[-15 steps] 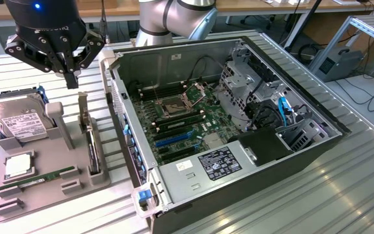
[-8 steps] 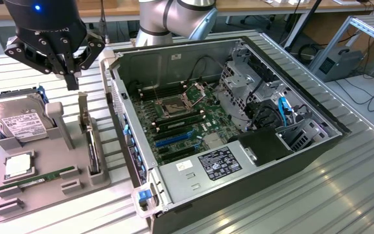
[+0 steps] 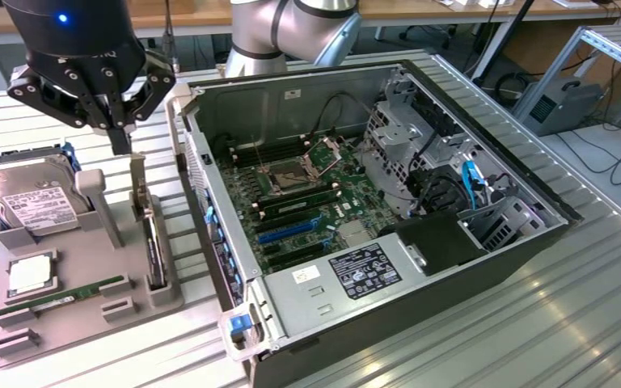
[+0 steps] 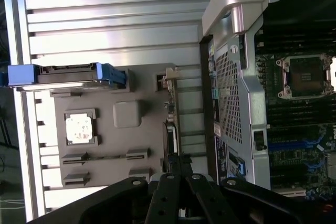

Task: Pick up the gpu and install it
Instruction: 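Reach for the gpu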

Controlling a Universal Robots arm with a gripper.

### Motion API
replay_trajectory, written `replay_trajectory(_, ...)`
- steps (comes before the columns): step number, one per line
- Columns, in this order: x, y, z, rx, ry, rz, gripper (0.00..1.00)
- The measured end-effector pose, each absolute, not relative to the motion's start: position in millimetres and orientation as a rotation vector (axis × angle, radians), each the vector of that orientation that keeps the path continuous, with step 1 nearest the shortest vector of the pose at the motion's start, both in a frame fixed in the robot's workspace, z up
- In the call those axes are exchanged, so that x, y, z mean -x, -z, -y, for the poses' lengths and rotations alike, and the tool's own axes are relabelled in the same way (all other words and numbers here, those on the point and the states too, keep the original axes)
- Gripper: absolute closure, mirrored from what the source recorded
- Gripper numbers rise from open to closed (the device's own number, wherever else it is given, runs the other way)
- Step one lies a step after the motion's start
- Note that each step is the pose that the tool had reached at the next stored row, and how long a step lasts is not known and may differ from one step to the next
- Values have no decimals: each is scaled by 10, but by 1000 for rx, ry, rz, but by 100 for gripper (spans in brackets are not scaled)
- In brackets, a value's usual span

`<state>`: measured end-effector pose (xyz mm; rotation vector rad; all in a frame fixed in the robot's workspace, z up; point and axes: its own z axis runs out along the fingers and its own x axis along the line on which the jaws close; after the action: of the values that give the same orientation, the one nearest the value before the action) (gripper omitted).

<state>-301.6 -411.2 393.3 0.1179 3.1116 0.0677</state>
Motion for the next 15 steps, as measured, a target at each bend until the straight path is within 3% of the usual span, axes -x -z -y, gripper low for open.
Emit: replay_trajectory(15,3016,-3933,4257,-118,-68,-3112,89)
